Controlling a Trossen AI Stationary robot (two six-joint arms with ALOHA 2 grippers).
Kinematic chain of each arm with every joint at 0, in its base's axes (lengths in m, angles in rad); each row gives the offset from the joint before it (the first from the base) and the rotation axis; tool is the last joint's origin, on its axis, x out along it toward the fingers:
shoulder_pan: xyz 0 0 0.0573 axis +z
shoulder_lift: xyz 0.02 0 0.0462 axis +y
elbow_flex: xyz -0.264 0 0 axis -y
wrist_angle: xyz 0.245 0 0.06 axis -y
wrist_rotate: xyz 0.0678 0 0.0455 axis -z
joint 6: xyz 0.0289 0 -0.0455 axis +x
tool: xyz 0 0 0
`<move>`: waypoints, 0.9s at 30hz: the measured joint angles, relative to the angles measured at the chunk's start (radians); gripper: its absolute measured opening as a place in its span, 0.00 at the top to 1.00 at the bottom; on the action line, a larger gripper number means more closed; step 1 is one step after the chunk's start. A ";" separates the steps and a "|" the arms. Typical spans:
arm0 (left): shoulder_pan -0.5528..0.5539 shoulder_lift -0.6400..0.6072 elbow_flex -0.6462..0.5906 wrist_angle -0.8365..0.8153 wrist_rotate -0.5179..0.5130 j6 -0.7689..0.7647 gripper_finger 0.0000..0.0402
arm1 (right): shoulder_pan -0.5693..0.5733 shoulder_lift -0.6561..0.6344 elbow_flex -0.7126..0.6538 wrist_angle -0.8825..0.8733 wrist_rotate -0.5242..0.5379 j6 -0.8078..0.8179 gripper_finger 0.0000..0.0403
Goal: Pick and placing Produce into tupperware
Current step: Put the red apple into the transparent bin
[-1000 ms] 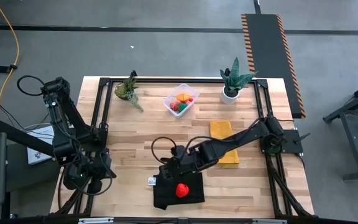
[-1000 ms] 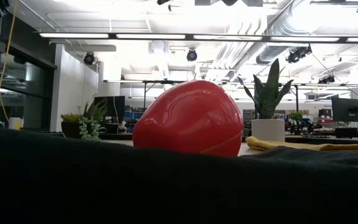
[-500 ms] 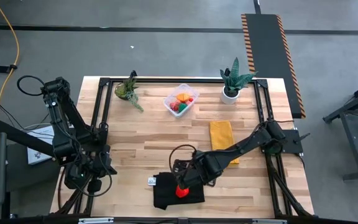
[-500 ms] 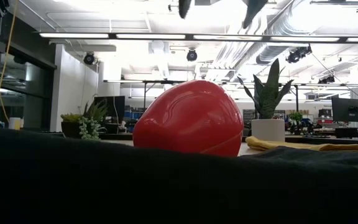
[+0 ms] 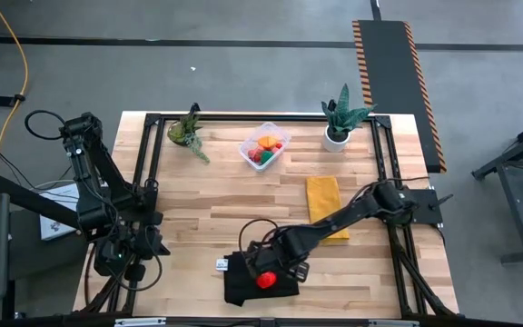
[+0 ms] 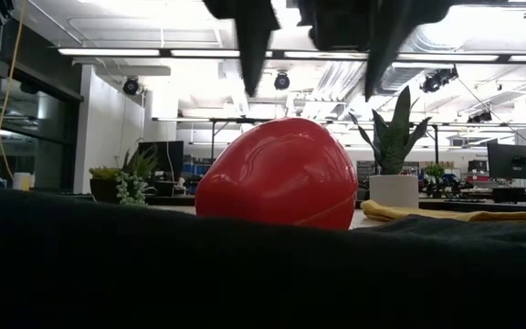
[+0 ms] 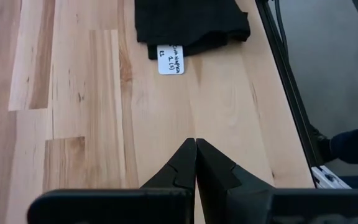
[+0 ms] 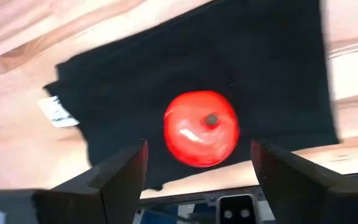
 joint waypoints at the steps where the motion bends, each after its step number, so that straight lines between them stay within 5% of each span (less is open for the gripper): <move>1: 0.000 0.000 0.000 0.000 0.000 0.001 1.00 | -0.001 0.004 0.000 0.019 -0.001 -0.001 0.31; 12: 0.000 0.000 0.000 -0.002 0.000 0.024 1.00 | 0.007 0.010 0.000 0.065 -0.065 -0.004 0.31; 27: 0.000 0.001 0.000 -0.028 0.003 0.024 1.00 | 0.014 0.010 0.000 0.118 -0.021 -0.105 0.31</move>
